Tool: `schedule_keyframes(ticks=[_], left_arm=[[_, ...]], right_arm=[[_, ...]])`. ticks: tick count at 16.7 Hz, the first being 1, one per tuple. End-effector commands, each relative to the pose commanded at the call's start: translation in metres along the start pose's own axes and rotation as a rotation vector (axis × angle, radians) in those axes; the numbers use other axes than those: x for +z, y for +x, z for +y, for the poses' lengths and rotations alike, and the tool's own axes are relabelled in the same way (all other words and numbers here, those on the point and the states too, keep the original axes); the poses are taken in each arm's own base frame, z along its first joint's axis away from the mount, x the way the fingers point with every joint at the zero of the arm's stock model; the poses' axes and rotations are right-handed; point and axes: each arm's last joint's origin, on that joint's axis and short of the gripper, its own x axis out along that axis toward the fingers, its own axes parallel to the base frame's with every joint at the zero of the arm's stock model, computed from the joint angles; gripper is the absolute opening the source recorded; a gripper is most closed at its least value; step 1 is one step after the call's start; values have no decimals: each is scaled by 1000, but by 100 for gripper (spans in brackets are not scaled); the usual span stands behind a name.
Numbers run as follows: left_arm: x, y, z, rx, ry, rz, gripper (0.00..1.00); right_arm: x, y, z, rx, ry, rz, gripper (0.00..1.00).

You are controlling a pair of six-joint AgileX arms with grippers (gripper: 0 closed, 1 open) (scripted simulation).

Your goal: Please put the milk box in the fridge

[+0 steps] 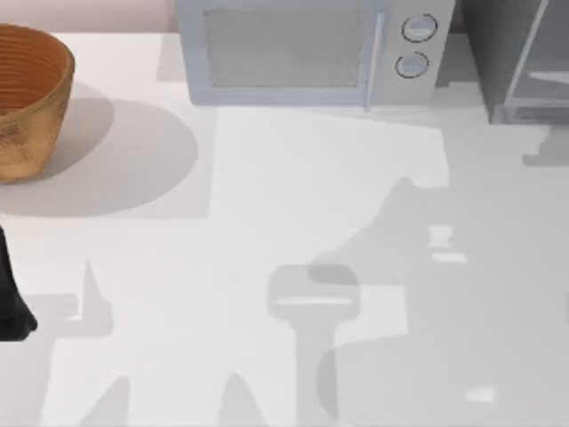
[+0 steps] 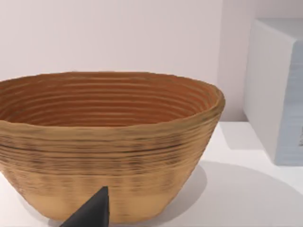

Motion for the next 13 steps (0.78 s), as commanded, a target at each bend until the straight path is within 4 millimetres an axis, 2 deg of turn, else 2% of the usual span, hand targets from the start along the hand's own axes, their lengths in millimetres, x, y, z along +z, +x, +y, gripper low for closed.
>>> schedule_keyframes(ticks=[3, 6, 9, 13], left_arm=[[0, 0, 0, 0, 0, 0, 100], [0, 0, 0, 0, 0, 0, 100], [0, 0, 0, 0, 0, 0, 100], [0, 0, 0, 0, 0, 0, 100]], right_arm=[[-43, 48, -21, 2, 8, 20, 0], [-82, 77, -36, 8, 6, 16, 0], [-106, 91, -45, 15, 0, 3, 0], [-111, 94, -47, 17, -2, -1, 0]])
